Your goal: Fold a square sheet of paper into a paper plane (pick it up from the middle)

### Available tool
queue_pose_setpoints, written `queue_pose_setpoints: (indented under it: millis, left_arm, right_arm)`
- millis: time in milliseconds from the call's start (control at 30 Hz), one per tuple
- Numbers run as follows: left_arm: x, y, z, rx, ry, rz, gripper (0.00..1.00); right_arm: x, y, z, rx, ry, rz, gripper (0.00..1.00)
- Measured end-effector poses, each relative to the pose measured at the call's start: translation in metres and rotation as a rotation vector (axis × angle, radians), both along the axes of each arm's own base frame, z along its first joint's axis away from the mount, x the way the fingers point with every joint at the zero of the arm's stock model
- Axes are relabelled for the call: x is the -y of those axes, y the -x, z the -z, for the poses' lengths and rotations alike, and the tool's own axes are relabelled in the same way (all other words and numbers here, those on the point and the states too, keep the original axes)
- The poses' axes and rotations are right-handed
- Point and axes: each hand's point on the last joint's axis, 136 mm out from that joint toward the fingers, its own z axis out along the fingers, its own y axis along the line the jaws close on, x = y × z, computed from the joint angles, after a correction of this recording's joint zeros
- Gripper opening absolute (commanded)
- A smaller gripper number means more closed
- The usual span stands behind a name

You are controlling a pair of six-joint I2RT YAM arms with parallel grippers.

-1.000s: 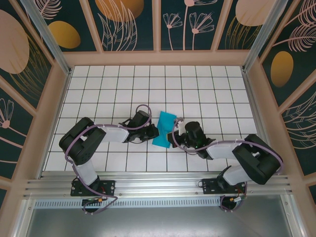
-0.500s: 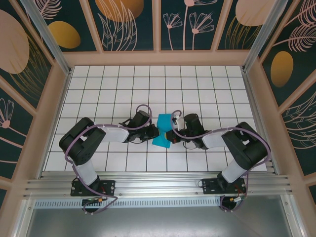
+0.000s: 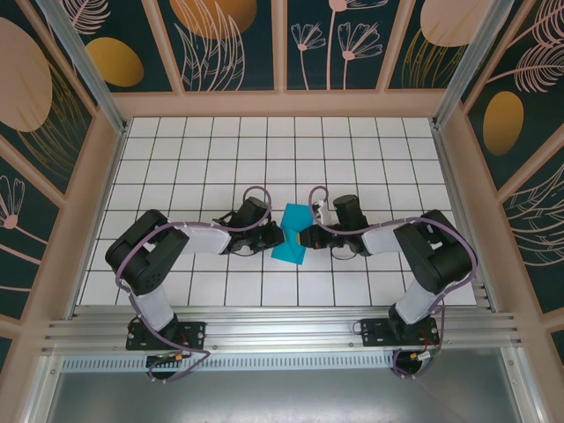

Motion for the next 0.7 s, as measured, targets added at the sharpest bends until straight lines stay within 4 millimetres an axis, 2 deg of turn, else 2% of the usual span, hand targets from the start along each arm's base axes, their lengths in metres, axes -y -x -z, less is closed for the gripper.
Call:
queue_pose_setpoints:
  millis: [200,433,700]
  left_arm:
    - [0.0000,-0.0001,0.0000,0.000,0.000,0.000,0.15]
    - [-0.0001,0.0000,0.0001,0.000,0.000,0.000,0.14]
    - [-0.0001,0.0000,0.0001,0.000,-0.001,0.000,0.14]
  right_arm:
    - [0.0014,0.0026,0.0017,-0.021,0.000,-0.004,0.19]
    - [0.0022,0.0032,0.0028,-0.030,0.007,-0.005,0.11]
    - [-0.0009,-0.0055,0.0020,-0.026,0.029,-0.035,0.10]
